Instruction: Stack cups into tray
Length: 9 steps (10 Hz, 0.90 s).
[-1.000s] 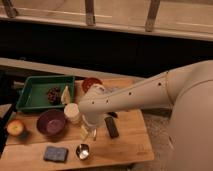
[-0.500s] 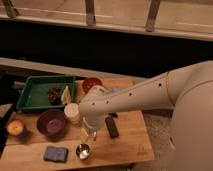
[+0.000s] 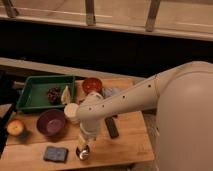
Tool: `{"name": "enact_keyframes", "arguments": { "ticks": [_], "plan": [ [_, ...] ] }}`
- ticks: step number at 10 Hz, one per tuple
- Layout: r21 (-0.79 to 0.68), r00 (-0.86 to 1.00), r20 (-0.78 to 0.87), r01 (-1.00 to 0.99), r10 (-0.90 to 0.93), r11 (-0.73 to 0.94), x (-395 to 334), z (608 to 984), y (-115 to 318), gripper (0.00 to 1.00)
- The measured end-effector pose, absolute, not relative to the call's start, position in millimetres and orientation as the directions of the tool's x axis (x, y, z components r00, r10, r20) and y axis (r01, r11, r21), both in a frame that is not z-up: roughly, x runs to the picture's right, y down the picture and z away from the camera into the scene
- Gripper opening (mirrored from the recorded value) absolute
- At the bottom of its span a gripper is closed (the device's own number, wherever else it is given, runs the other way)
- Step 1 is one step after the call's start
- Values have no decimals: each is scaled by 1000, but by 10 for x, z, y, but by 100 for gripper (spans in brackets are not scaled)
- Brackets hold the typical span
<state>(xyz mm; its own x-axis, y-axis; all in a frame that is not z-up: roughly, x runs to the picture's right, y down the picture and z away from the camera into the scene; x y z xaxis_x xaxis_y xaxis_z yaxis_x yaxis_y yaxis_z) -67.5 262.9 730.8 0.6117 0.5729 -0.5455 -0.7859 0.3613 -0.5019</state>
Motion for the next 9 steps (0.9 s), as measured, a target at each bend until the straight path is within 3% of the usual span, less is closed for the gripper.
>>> {"name": "enact_keyframes", "arguments": {
  "ticks": [1, 3, 9],
  "plan": [
    [-510, 613, -552, -784, 564, 353, -681, 7325, 2690, 76],
    [-513, 610, -566, -787, 554, 343, -665, 7354, 2776, 64],
    [-507, 597, -585, -798, 548, 327, -646, 7395, 2872, 4]
  ]
}}
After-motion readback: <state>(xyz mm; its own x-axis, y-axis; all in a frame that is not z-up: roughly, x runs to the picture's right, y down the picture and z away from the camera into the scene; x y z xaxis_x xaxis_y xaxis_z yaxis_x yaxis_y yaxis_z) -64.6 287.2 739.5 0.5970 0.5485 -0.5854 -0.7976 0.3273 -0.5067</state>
